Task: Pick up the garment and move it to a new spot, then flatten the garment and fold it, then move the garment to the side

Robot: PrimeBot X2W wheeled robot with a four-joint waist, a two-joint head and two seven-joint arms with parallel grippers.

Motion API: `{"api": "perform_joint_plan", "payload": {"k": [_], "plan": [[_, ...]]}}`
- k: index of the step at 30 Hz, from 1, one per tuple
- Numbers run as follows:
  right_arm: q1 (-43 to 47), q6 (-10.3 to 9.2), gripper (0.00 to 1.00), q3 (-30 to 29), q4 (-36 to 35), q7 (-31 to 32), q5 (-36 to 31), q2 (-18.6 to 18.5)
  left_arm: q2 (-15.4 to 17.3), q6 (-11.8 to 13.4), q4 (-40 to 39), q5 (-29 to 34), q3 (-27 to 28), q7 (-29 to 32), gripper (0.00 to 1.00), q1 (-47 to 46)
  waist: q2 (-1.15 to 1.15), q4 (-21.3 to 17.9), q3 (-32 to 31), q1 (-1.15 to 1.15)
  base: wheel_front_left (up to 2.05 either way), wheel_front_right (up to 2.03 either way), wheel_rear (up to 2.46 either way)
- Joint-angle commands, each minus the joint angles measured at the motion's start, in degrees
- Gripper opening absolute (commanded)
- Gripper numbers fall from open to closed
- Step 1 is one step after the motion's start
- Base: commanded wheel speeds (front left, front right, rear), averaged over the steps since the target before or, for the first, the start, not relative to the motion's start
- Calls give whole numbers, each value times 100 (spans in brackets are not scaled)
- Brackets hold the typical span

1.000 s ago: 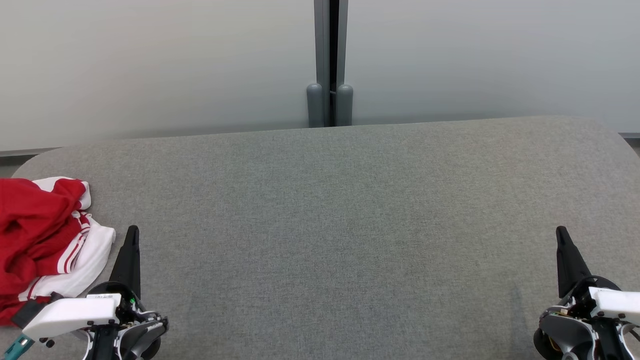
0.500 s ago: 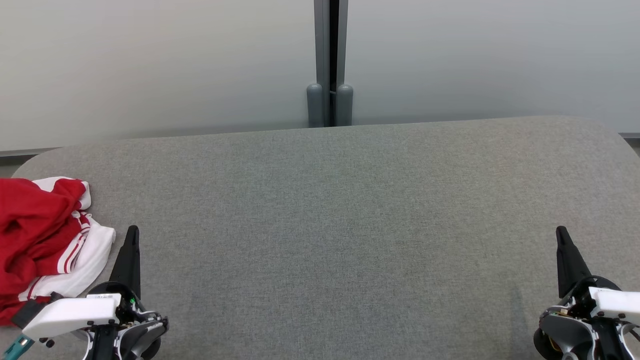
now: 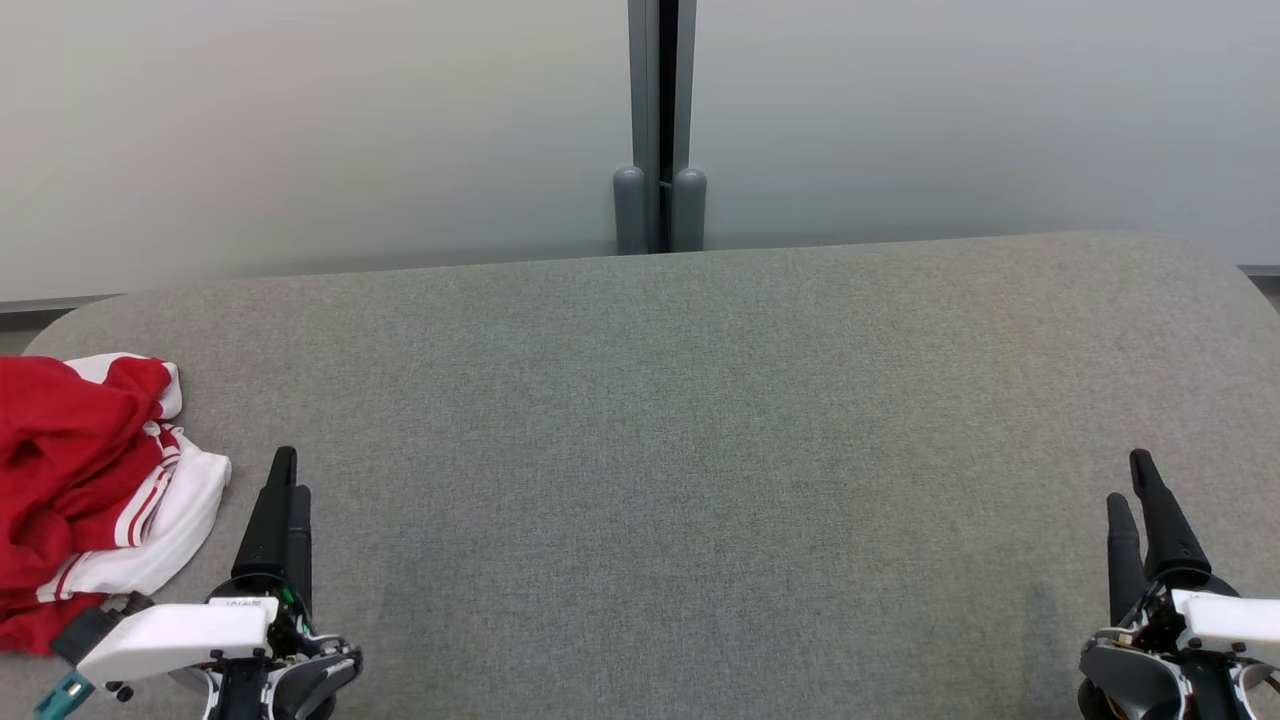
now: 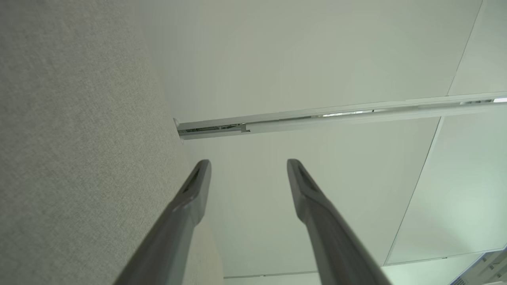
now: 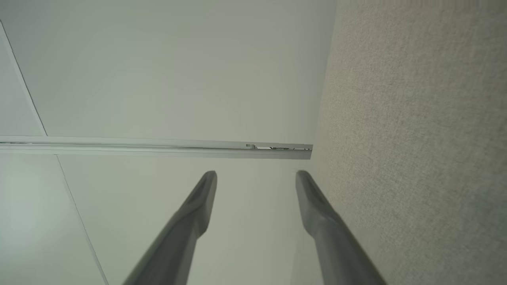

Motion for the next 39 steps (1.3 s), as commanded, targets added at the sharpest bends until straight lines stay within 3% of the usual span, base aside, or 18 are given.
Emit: {"api": "perform_joint_plan", "payload": {"k": [1,17,39], "plan": [[-114,1,100,40,-144,-78,-124,-96,80,-3,-136,152,-67,-64,100,-225,0,0,-1,0,0,0,0],[-99,1,100,247,-415,-531,-1777,-399,115,-5,-575,2084,-177,-470,100,-241,0,1,-39,0,0,0,0],[88,2,100,557,-816,-593,-4065,-601,259,56,-538,4348,-284,-919,100,-61,0,22,-125,0,0,0,0]]}}
